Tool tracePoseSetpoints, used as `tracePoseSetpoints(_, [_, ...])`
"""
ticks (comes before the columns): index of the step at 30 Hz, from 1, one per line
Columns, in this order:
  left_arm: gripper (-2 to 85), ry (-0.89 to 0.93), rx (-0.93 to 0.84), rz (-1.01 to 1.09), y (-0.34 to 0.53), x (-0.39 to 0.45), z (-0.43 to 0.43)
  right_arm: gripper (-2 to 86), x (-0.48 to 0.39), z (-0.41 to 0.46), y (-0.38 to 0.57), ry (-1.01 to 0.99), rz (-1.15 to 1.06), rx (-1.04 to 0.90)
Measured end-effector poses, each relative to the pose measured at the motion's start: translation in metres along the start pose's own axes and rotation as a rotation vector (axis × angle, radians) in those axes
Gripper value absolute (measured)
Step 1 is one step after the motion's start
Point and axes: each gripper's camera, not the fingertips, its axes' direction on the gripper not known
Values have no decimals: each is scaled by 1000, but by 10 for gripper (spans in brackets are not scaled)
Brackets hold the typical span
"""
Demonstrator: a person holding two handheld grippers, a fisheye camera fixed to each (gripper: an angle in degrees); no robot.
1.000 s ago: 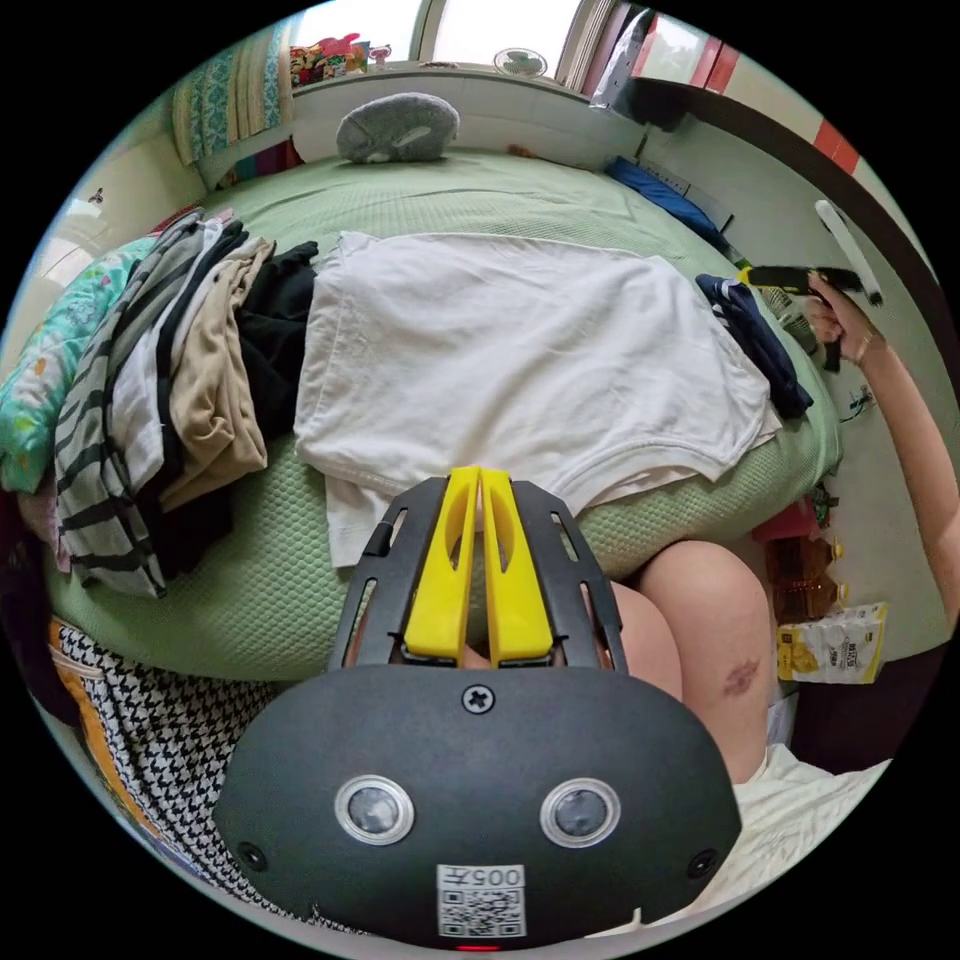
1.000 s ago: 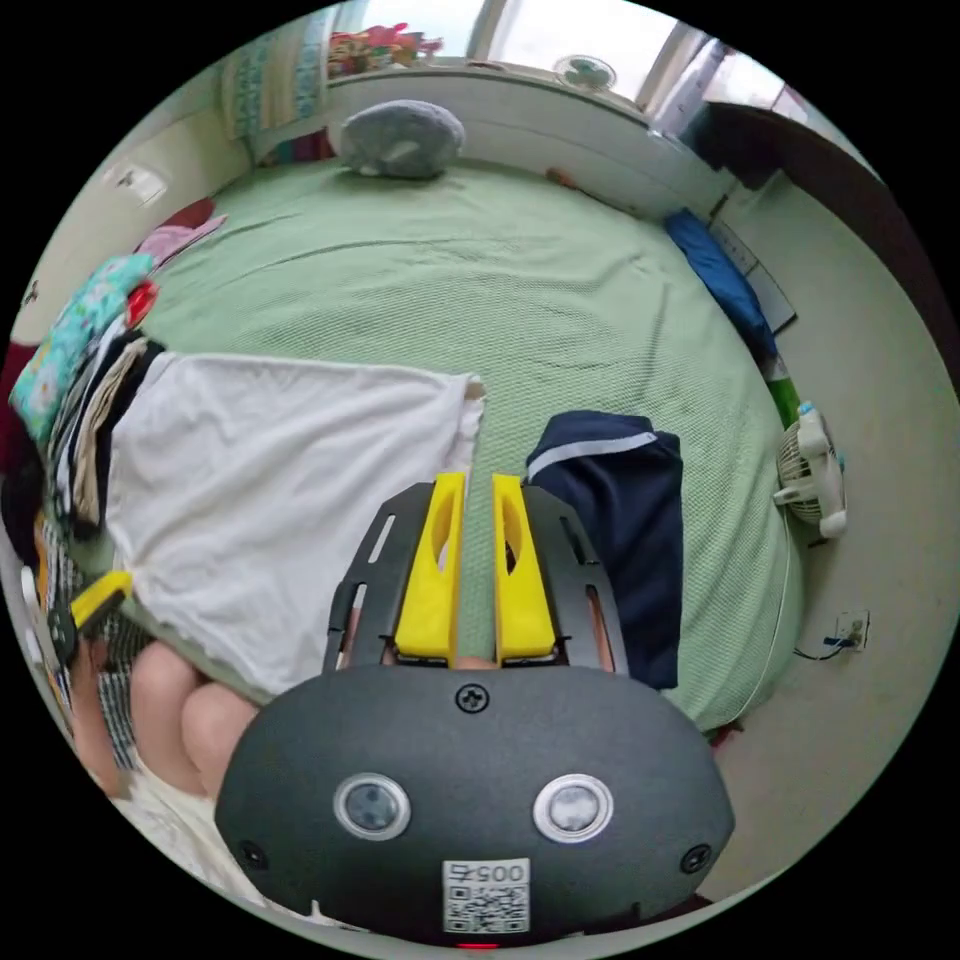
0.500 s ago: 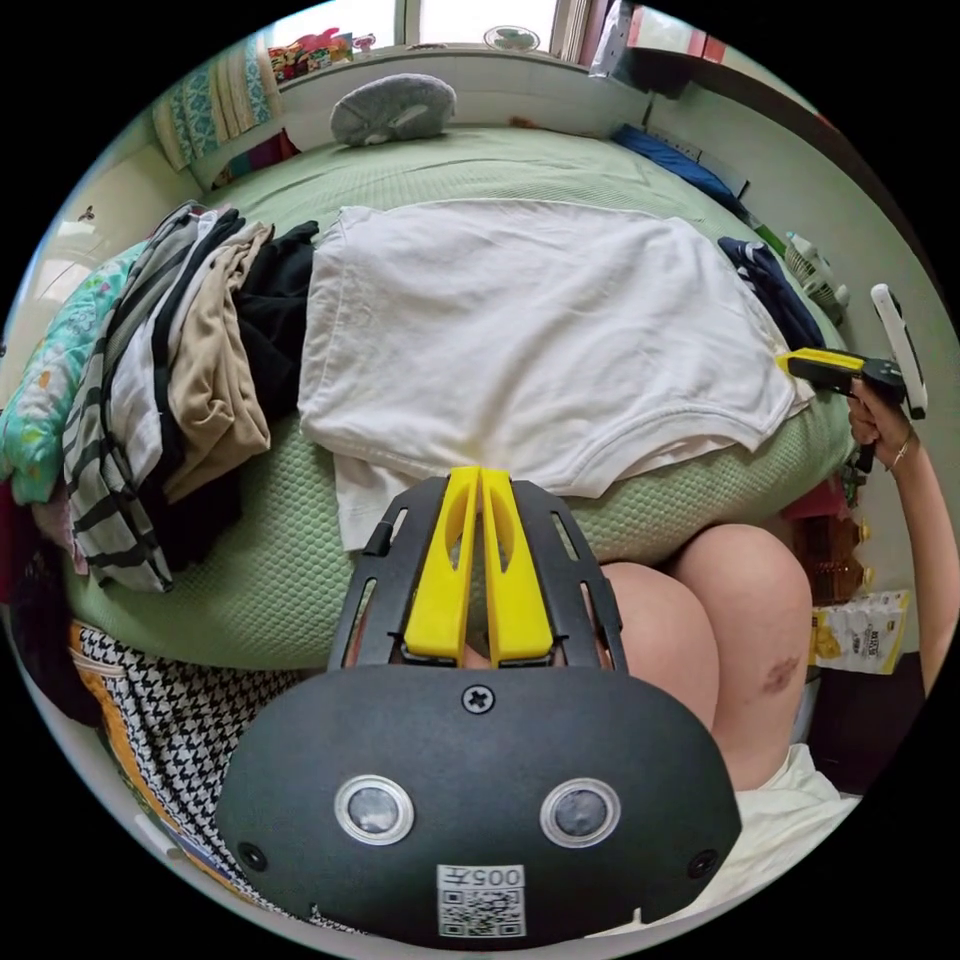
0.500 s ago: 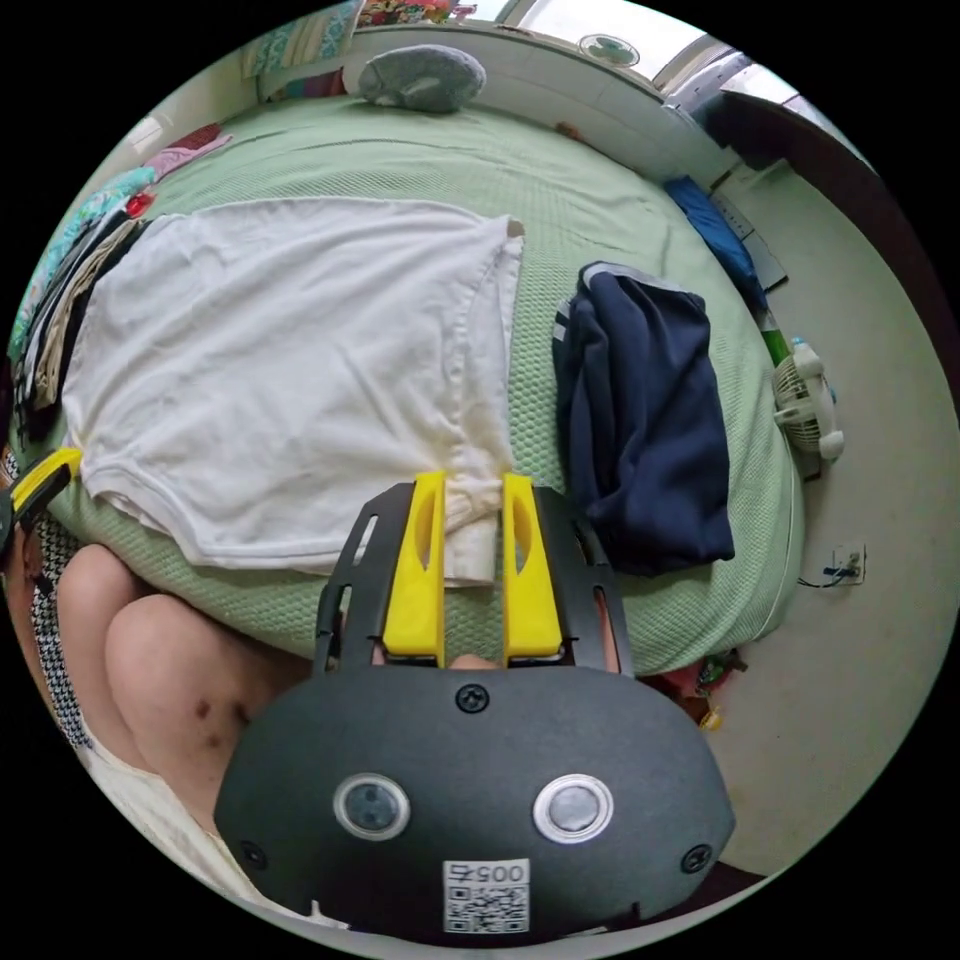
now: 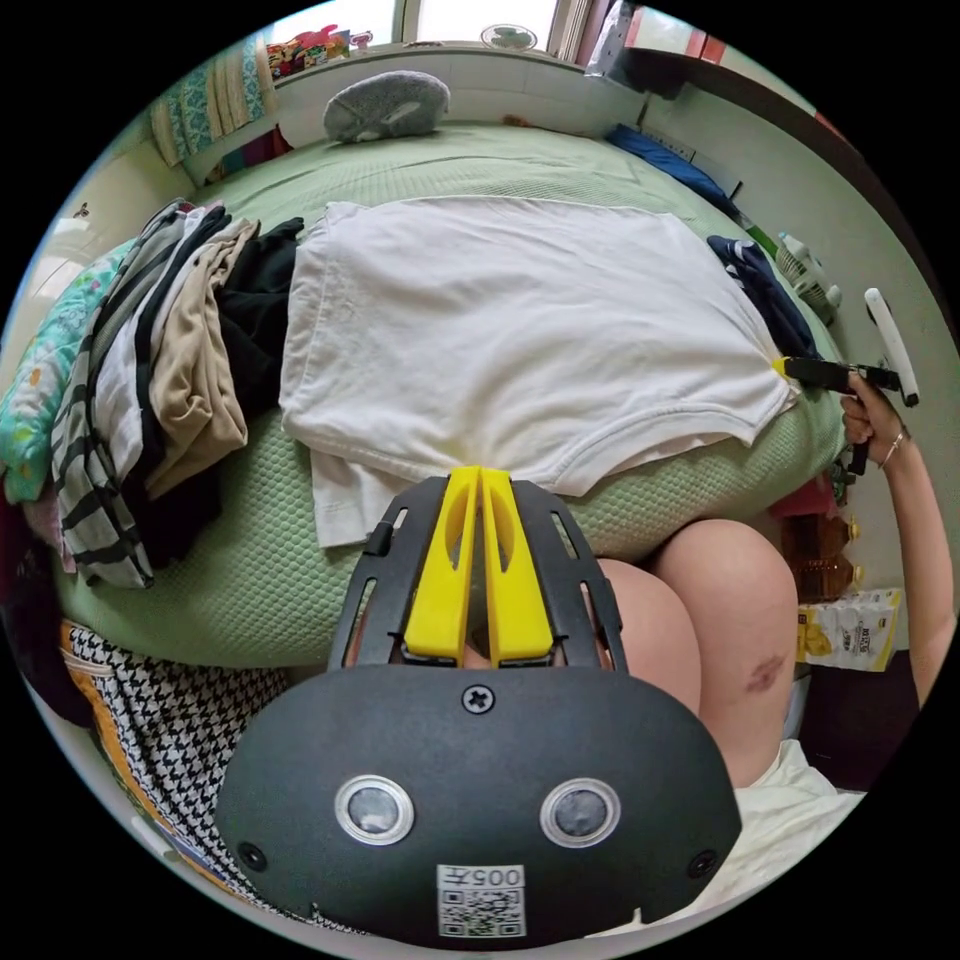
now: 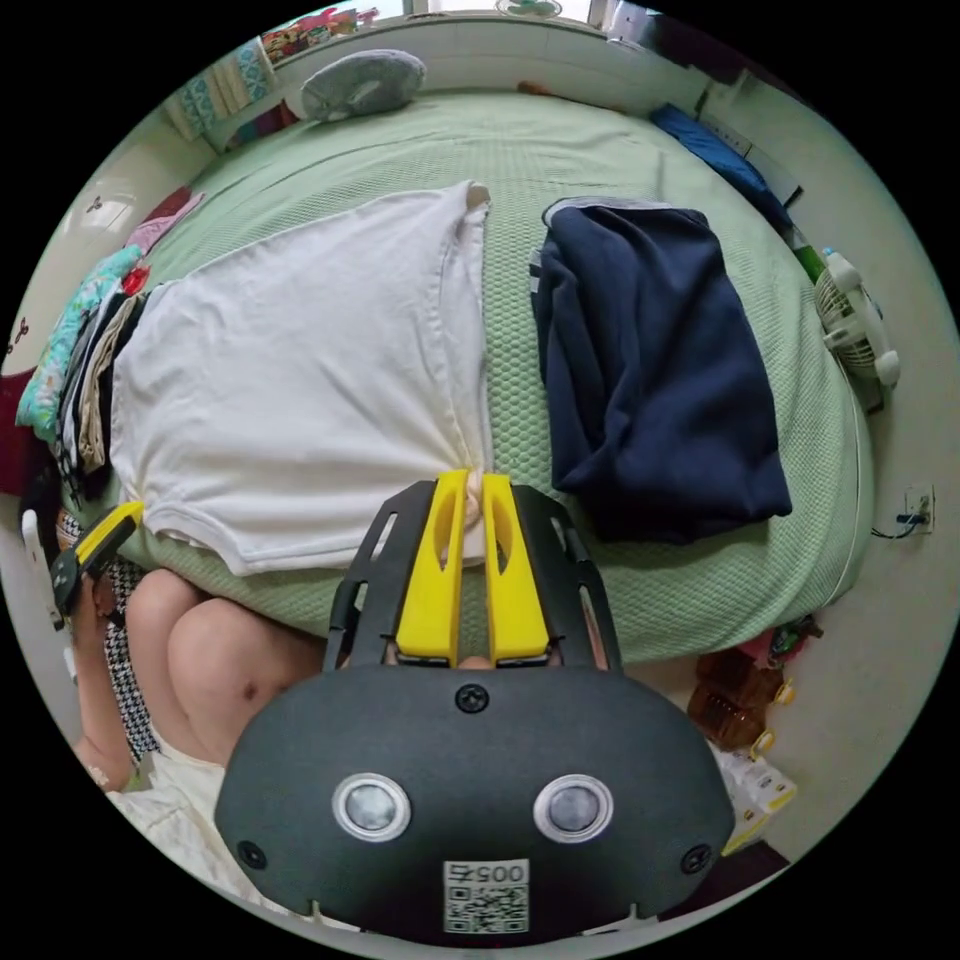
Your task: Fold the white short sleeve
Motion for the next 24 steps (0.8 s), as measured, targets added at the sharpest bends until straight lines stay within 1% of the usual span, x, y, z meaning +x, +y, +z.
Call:
tracePoseSetpoints(4, [1, -44, 46, -27, 7, -11, -14, 33, 1, -18, 14, 15, 13, -16])
tracePoseSetpoints(7, [21, -78, 99, -83, 10, -29, -25, 38, -10, -44, 34, 50, -11, 37])
tracePoseSetpoints(10, [54, -61, 108, -142, 9, -49, -27, 34, -44, -70, 53, 57, -113, 119])
tracePoseSetpoints(12, [72, -43, 124, -178, 7, -60, -27, 35, -76, -83, 65, 1, -207, 159])
tracePoseSetpoints(15, [106, -66, 122, -184, 0, -66, -23, 32, -111, -86, 76, -20, -284, 171])
tracePoseSetpoints(18, [128, -89, 117, -179, -10, -69, -17, 32, -136, -83, 85, 11, -336, 163])
tracePoseSetpoints(22, [123, -117, 114, -183, -21, -72, -7, 38, -149, -79, 95, -6, -352, 135])
tracePoseSetpoints(24, [104, -94, 69, -193, -26, -74, 3, 41, -149, -78, 101, -21, -345, 125])
